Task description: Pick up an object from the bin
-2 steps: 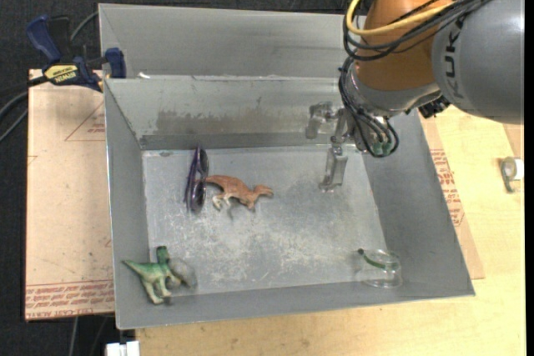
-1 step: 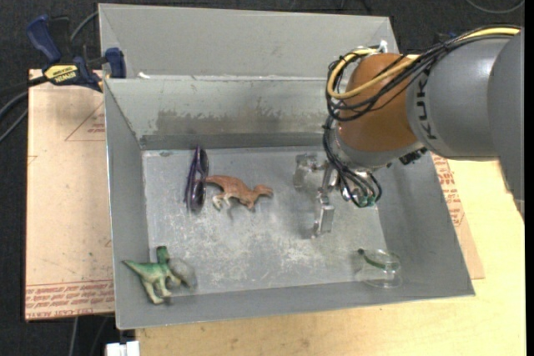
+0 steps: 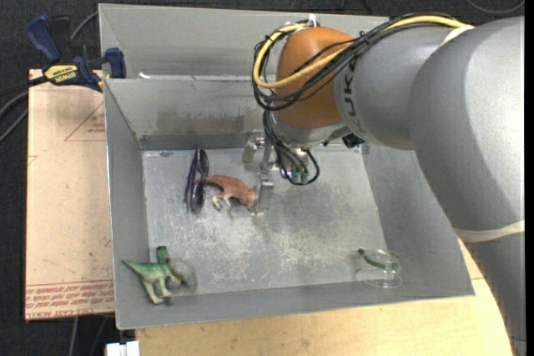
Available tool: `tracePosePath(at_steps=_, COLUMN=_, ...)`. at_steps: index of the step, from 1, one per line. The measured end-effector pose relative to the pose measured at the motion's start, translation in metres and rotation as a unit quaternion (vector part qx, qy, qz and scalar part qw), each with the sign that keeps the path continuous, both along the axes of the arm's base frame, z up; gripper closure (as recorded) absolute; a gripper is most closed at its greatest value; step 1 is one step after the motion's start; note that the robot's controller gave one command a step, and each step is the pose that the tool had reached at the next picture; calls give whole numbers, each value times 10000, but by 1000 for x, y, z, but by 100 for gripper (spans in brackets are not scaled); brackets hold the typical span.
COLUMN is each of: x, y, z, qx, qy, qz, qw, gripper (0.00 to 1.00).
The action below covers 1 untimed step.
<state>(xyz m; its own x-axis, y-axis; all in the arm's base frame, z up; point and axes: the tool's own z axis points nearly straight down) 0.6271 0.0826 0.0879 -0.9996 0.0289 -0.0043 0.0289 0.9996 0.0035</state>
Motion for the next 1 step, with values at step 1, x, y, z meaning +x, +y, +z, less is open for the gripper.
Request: tracePosePath(at_steps=1, x=-11, y=-28, z=-14, qx=0, qy=37, qz=253, qw=9997, gripper=0)
